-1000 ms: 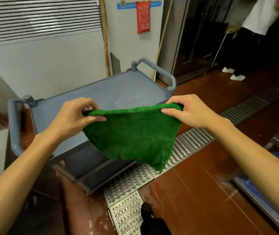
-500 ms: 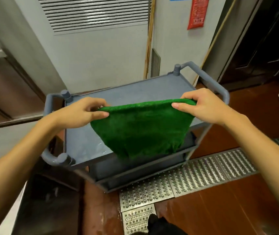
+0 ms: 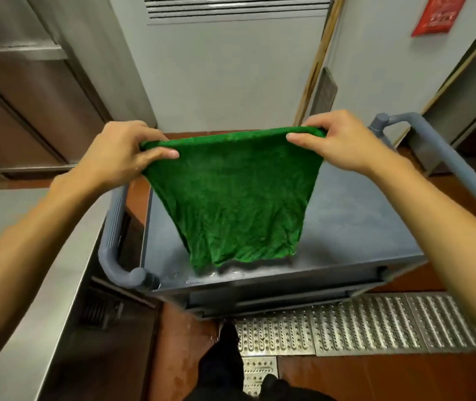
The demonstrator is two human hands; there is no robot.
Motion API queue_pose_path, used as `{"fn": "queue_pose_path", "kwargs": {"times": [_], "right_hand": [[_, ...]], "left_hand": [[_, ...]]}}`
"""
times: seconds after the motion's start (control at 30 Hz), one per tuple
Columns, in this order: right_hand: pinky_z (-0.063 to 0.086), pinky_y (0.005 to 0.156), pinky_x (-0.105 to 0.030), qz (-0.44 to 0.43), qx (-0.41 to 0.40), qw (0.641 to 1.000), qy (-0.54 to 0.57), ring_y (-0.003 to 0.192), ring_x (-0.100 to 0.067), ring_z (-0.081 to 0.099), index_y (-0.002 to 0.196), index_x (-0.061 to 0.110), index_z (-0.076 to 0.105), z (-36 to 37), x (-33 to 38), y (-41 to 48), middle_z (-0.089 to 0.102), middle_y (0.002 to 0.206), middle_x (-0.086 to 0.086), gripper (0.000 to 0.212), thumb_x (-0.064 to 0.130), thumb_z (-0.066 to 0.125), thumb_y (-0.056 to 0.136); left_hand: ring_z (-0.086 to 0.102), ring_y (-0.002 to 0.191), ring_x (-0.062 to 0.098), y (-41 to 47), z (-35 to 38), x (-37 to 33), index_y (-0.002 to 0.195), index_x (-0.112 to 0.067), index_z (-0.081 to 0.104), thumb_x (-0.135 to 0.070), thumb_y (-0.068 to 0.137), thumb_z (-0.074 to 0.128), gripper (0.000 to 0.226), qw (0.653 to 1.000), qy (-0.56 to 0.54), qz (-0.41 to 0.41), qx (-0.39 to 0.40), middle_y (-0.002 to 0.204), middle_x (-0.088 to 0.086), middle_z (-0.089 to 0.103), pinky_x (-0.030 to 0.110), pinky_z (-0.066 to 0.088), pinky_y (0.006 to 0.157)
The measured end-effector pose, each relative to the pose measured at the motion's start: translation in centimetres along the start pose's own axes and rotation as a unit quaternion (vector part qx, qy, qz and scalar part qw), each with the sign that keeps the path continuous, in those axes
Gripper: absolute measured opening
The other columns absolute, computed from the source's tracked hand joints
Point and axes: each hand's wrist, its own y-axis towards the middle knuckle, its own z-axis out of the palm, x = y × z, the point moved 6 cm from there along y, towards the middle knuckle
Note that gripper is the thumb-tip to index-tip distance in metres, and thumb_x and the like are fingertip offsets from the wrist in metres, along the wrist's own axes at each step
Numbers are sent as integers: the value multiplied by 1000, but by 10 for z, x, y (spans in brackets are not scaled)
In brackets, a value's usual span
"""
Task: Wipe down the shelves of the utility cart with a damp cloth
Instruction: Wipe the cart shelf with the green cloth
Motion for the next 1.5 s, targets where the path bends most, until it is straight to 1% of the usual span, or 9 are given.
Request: {"fn": "queue_pose_path", "kwargs": {"times": [0.1, 0.27, 0.4, 0.53, 0.7, 0.8, 0.9, 1.13, 1.5], "right_hand": [[35, 59, -32, -4, -26, 1000, -15, 62, -18, 53, 77, 17, 68, 4, 6, 53, 60, 68, -8, 41, 56, 63, 87], [43, 63, -39, -29, -76, 994, -78, 72, -26, 56, 71, 16, 62, -3, 27, 132, 56, 71, -12, 45, 57, 56, 88], [34, 53, -13, -40, -121, 991, -49, 63, 3, 50, 64, 30, 53, -7, 40, 167, 46, 67, 11, 36, 55, 57, 90], [45, 68, -37, -51, -127, 990, -43, 78, -23, 59, 87, 11, 70, 24, 27, 178, 63, 81, -7, 32, 42, 62, 89], [40, 85, -20, 41, -32, 999, -14, 98, -27, 65, 101, 4, 75, 131, -29, 146, 73, 101, -13, 18, 14, 70, 87], [41, 95, -27, 138, 61, 989, 4, 107, -30, 65, 107, 1, 74, 205, -70, 111, 72, 111, -16, 22, 10, 71, 87], [39, 99, -27, 187, 123, 975, 7, 114, -29, 63, 111, 2, 72, 251, -93, 78, 69, 119, -15, 25, 11, 69, 89], [41, 107, -39, 196, 185, 963, -20, 127, -29, 53, 137, 20, 56, 286, -107, 48, 58, 139, -8, 41, 19, 60, 96], [43, 102, -38, 177, 190, 964, -60, 123, -31, 54, 130, 19, 63, 292, -102, 19, 61, 134, -8, 33, 14, 53, 99]], "left_hand": [[61, 77, 31, 30, -3, 38, 94, -6, 73, -56, 85, 60, 52, 1000, 9, -14, 4, 82, 11, 66, 45, 50, 71], [62, 76, 25, 84, -35, 90, 101, -13, 74, -45, 88, 70, 35, 998, -12, -40, -40, 83, 10, 68, 38, 53, 73], [61, 76, 24, 108, -57, 114, 103, -14, 73, -45, 88, 71, 35, 997, -17, -23, -77, 83, 5, 65, 36, 52, 72], [61, 79, 27, 105, -34, 139, 102, -14, 73, -40, 89, 72, 29, 998, -9, -28, -57, 89, 8, 68, 44, 55, 74], [63, 93, 34, 55, 80, 161, 101, -13, 71, -35, 91, 69, 25, 993, 20, -95, 67, 97, 11, 67, 43, 52, 77], [61, 100, 35, 5, 162, 167, 102, -9, 66, -36, 95, 64, 28, 969, 14, -141, 200, 103, 13, 65, 41, 49, 79], [60, 104, 36, -35, 213, 170, 102, -9, 63, -39, 97, 60, 30, 948, 5, -169, 271, 104, 14, 64, 43, 49, 81], [59, 109, 31, -70, 250, 170, 117, -15, 62, -46, 92, 65, 41, 933, -6, -186, 308, 113, 9, 60, 40, 49, 85], [56, 113, 32, -88, 250, 158, 123, -17, 62, -20, 93, 59, 30, 941, 29, -181, 286, 116, 7, 60, 45, 51, 88]]}}
